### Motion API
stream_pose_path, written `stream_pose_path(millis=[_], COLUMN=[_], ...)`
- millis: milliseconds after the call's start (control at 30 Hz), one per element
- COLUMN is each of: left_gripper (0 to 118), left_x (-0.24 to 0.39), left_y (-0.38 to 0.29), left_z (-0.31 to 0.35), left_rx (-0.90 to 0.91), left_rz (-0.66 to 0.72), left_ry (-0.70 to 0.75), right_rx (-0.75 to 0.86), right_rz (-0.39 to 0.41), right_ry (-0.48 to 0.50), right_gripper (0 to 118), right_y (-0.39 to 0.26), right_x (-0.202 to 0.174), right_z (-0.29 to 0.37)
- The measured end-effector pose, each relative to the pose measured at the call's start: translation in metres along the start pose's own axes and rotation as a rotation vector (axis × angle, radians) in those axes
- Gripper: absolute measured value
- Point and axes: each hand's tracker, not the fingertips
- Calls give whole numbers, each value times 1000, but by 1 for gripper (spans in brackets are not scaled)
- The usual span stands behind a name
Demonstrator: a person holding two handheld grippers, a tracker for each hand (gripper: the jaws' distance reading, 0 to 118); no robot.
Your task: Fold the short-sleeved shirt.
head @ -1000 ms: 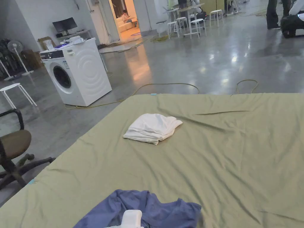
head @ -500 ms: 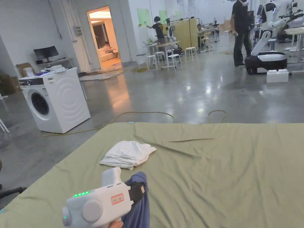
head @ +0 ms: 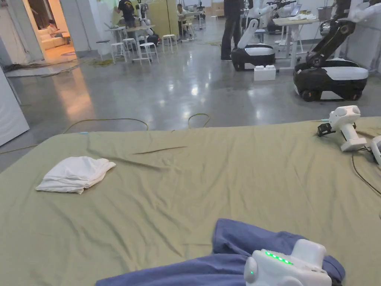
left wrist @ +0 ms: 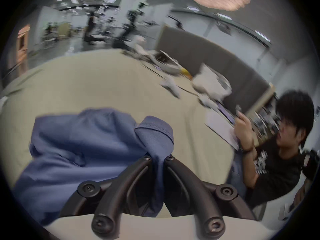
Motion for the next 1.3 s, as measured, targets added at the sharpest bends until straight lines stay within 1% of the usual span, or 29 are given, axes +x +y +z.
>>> stream_pose_path(millis=[67, 100, 133, 167, 200, 233, 267, 333, 367, 400, 467, 533, 600, 667, 733, 800, 833, 867, 900, 967, 1000, 1033, 1133, 1200, 1300], left_gripper=[10, 15, 31, 68, 89, 93, 93, 93, 93, 93, 93, 92, 92, 92, 91, 89, 85, 74, 56, 5, 5, 0, 0, 0, 0], left_x=[34, 47, 58, 64, 67, 65, 61, 48, 39, 33, 29, 28, 36, 45, 57, 64, 66, 67, 68, 69, 68, 69, 69, 68, 68], left_y=[-19, -27, -34, -37, -37, -36, -31, -22, -17, -13, -15, -24, -40, -58, -82, -102, -110, -118, -126, -135, -139, -145, -150, -149, -147], left_z=[-22, -30, -34, -35, -32, -24, -8, 43, 76, 110, 184, 253, 318, 370, 408, 437, 446, 455, 463, 471, 475, 478, 487, 493, 495], left_rx=[-48, -69, -80, -97, -102, -83, -70, 50, 109, 171, 325, 464, 593, 675, 778, 819, 822, 825, 822, 826, 827, 846, 856, 864, 867], left_rz=[-23, -44, -69, -92, -118, -112, -115, -98, -106, -132, -194, -223, -197, -155, -139, -123, -121, -114, -99, -57, -37, -24, -10, 13, 15], left_ry=[-66, -95, -107, -107, -92, -93, -93, -71, -54, -5, 164, 302, 492, 639, 776, 858, 868, 876, 883, 911, 938, 969, 954, 929, 936], right_rx=[-17, -22, -22, -24, -27, -26, -20, 0, 14, 29, 62, 97, 143, 179, 217, 242, 250, 257, 264, 273, 279, 285, 287, 282, 288], right_rz=[-34, -49, -57, -64, -68, -68, -66, -56, -54, -53, -51, -27, 14, 53, 96, 113, 118, 118, 120, 132, 145, 161, 192, 193, 171], right_ry=[-15, -23, -24, -24, -22, -17, -9, 22, 41, 70, 129, 171, 213, 241, 268, 302, 328, 349, 360, 366, 368, 367, 362, 364, 366], right_gripper=[0, 0, 0, 0, 0, 0, 0, 0, 0, 0, 0, 0, 0, 0, 0, 0, 0, 0, 0, 0, 0, 0, 0, 0, 0], right_y=[-4, -6, -7, -8, -8, -8, -7, -4, -1, 2, 11, 23, 36, 49, 60, 67, 71, 74, 77, 80, 81, 82, 83, 84, 87], right_x=[11, 15, 18, 20, 20, 18, 16, 9, 4, -3, -15, -32, -50, -68, -84, -94, -98, -101, -105, -109, -112, -114, -116, -115, -114], right_z=[1, 2, 2, 2, 2, 1, 1, -1, -3, -6, -10, -12, -10, -7, -1, 5, 8, 11, 14, 17, 19, 20, 21, 21, 23])
